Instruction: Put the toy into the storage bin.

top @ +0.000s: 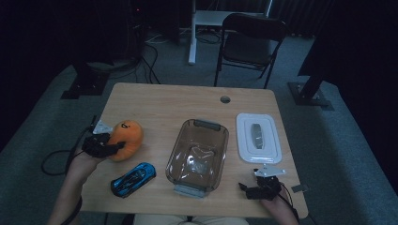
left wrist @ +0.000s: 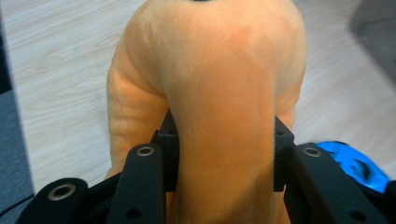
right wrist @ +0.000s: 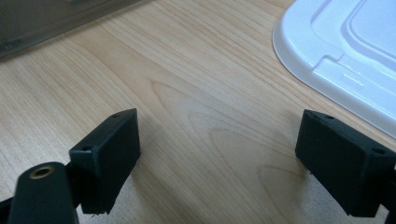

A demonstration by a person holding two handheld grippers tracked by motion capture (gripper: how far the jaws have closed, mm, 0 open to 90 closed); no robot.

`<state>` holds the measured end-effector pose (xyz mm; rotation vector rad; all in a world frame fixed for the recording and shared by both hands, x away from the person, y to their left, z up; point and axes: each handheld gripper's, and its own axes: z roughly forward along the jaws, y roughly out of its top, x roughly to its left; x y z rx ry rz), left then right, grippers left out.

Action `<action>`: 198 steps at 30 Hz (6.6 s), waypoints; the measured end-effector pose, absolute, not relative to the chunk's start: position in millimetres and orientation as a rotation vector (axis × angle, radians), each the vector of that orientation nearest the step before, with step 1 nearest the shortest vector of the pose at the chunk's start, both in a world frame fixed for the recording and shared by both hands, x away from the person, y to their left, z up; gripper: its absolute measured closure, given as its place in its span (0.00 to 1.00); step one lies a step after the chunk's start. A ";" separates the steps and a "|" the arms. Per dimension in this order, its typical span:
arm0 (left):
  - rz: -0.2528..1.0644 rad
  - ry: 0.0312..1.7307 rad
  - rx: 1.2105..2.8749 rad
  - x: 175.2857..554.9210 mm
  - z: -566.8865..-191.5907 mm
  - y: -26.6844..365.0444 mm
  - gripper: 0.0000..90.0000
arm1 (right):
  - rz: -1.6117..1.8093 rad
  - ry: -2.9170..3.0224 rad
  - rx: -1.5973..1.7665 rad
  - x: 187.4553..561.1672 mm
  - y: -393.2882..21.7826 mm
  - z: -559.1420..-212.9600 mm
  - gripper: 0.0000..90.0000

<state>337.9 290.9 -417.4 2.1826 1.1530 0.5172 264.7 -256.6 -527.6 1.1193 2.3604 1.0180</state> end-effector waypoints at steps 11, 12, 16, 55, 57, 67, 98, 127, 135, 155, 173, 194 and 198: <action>0.528 1.004 2.234 339.8 -386.7 260.5 0.70 | 1.018 2.361 1.117 264.7 -256.7 -527.7 0.15; 0.527 0.996 2.225 339.8 -383.1 258.2 0.70 | 1.018 2.360 1.115 264.8 -256.8 -527.7 0.15; 0.525 0.951 2.221 340.8 -367.8 249.7 0.70 | 1.019 2.361 1.118 264.7 -256.7 -527.7 0.15; 0.449 0.565 2.286 366.2 -306.5 128.5 0.70 | 1.021 2.361 1.116 264.8 -256.7 -527.7 0.15; 0.434 0.547 2.298 366.9 -309.3 122.8 0.70 | 1.021 2.362 1.116 264.8 -256.8 -527.7 0.15; 0.368 0.520 2.369 375.4 -333.8 95.7 0.70 | 1.021 2.361 1.115 264.8 -256.8 -527.7 0.15; 0.293 0.422 2.473 371.4 -359.9 57.0 0.69 | 1.021 2.361 1.114 264.9 -256.8 -527.7 0.15; 0.212 0.425 2.569 385.6 -388.0 45.9 0.67 | 1.020 2.362 1.117 264.8 -256.8 -527.7 0.15; 0.214 0.433 2.587 388.5 -391.4 43.7 0.66 | 1.020 2.362 1.116 264.8 -256.8 -527.7 0.15; 0.195 0.401 2.700 392.9 -402.4 30.6 0.53 | 1.020 2.362 1.116 264.8 -256.9 -527.7 0.15; 0.182 0.360 2.748 386.2 -407.6 21.7 0.21 | 1.020 2.362 1.116 264.8 -256.8 -527.7 0.15; 0.208 0.540 2.522 381.7 -386.2 45.0 0.06 | 1.021 2.365 1.114 264.9 -256.9 -527.7 0.14; 0.229 0.576 2.451 379.7 -383.3 53.0 0.08 | 1.021 2.365 1.114 264.9 -256.9 -527.7 0.14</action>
